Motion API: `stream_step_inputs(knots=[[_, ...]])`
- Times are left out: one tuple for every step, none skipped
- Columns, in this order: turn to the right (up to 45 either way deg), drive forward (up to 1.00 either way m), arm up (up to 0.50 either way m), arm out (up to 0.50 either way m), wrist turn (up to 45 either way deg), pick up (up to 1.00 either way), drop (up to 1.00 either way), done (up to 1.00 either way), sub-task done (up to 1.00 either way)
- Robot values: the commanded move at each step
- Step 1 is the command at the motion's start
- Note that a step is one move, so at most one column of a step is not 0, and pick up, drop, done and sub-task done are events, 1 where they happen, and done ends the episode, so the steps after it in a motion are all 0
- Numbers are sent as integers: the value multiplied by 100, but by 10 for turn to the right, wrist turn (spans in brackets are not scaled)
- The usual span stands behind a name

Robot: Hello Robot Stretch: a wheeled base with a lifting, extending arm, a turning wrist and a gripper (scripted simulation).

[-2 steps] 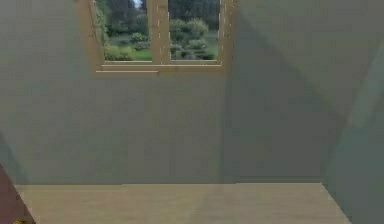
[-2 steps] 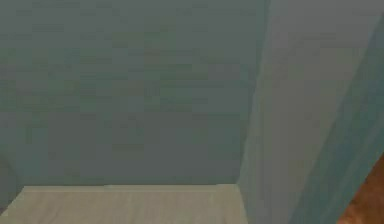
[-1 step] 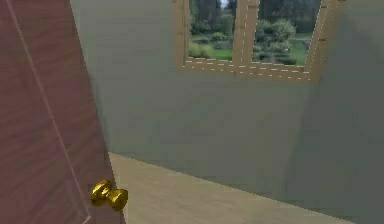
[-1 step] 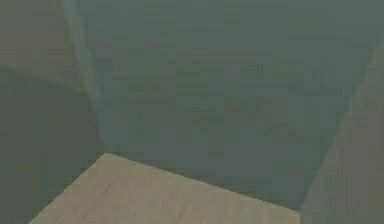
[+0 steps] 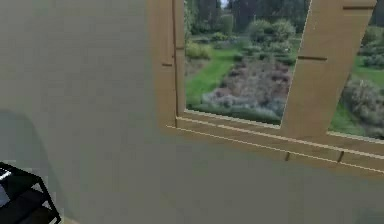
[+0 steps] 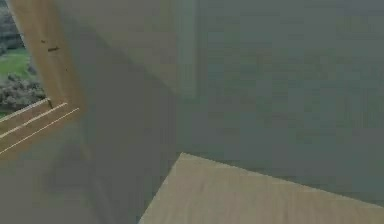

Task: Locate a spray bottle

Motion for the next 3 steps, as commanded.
stream_step_inputs(knots=[[-450,0,0,0,0,0,0,0,0],[-210,0,0,0,0,0,0,0,0],[0,45,0,0,0,0,0,0,0]])
